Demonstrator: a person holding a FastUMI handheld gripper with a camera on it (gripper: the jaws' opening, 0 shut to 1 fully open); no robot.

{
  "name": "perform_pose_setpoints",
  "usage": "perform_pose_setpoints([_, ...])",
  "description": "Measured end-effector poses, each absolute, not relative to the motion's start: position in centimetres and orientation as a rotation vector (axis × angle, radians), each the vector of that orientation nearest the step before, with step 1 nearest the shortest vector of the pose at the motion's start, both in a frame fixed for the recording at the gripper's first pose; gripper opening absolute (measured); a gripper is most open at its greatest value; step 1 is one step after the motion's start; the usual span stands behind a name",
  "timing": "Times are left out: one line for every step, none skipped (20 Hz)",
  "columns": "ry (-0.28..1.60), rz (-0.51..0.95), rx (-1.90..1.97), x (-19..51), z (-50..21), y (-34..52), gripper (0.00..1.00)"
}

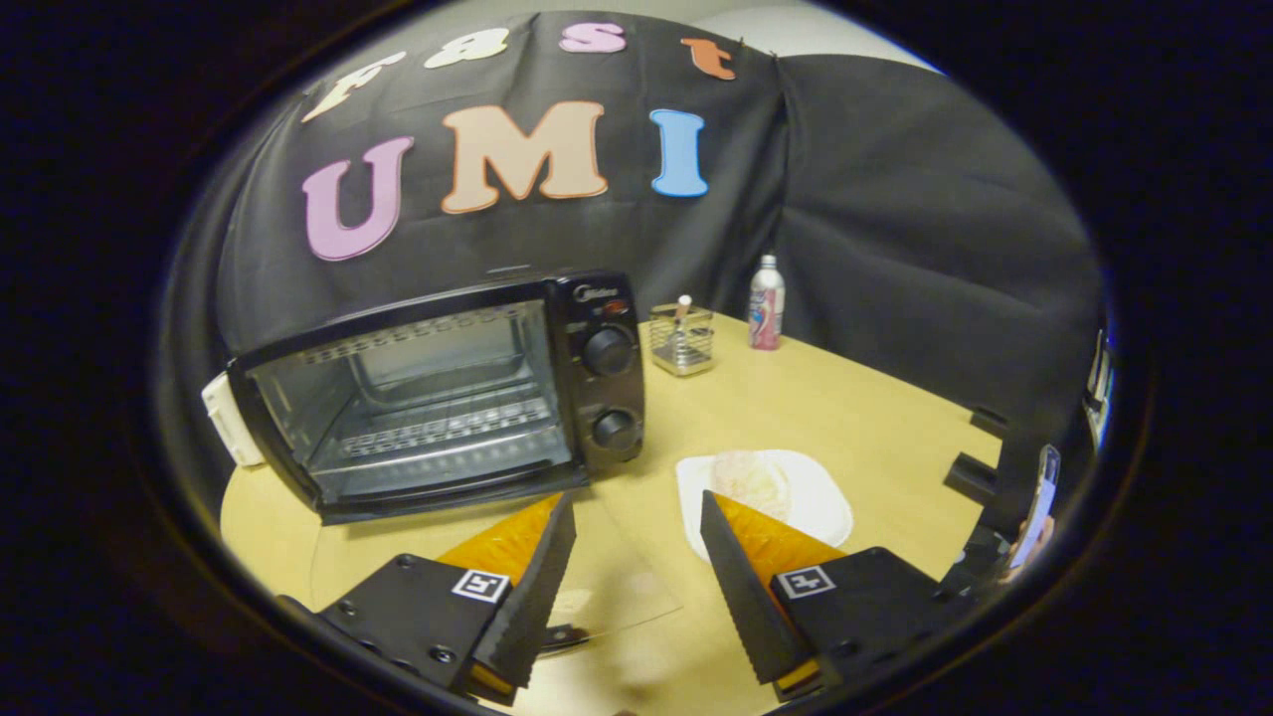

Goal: Open the toaster oven, put the food inside, and close the toaster oven door.

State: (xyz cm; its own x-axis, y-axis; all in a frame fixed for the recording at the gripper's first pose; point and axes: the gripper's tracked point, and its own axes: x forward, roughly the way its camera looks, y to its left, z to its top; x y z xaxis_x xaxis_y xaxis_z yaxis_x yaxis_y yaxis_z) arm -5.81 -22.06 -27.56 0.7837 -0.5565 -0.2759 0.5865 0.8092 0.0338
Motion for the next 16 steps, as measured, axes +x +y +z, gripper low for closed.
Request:
perform_pose_setpoints([0.268, -0.638, 0.116, -5.8, -27.7, -23.1, 0.82])
perform_pose_setpoints([0.28, -0.647, 0.117, -5.7, -28.0, -24.0, 0.82])
perform_pose_setpoints([0.292, -0.655, 0.12, -5.5, -28.3, -24.8, 0.83])
perform_pose_setpoints([0.301, -0.663, 0.124, -5.5, -28.7, -25.6, 0.83])
perform_pose_setpoints([0.31, -0.672, 0.128, -5.3, -28.9, -26.3, 0.83])
perform_pose_setpoints([0.323, -0.677, 0.131, -5.2, -29.3, -27.0, 0.83])
perform_pose_setpoints([0.339, -0.682, 0.133, -5.1, -29.7, -27.6, 0.83])
perform_pose_setpoints([0.355, -0.687, 0.132, -4.9, -30.1, -28.2, 0.83])
perform_pose_setpoints([0.374, -0.694, 0.128, -4.8, -30.5, -28.6, 0.83])
perform_pose_setpoints([0.393, -0.703, 0.125, -4.8, -30.9, -29.1, 0.83])
perform_pose_setpoints([0.412, -0.721, 0.124, -4.9, -31.3, -29.6, 0.83])
perform_pose_setpoints([0.43, -0.738, 0.122, -5.0, -31.6, -30.2, 0.83])
perform_pose_setpoints([0.447, -0.752, 0.12, -5.1, -32.0, -30.4, 0.83])
perform_pose_setpoints([0.461, -0.76, 0.124, -5.2, -32.5, -30.7, 0.83])
perform_pose_setpoints([0.469, -0.757, 0.136, -5.0, -32.8, -30.9, 0.83])
perform_pose_setpoints([0.474, -0.751, 0.153, -4.9, -33.3, -30.9, 0.83])
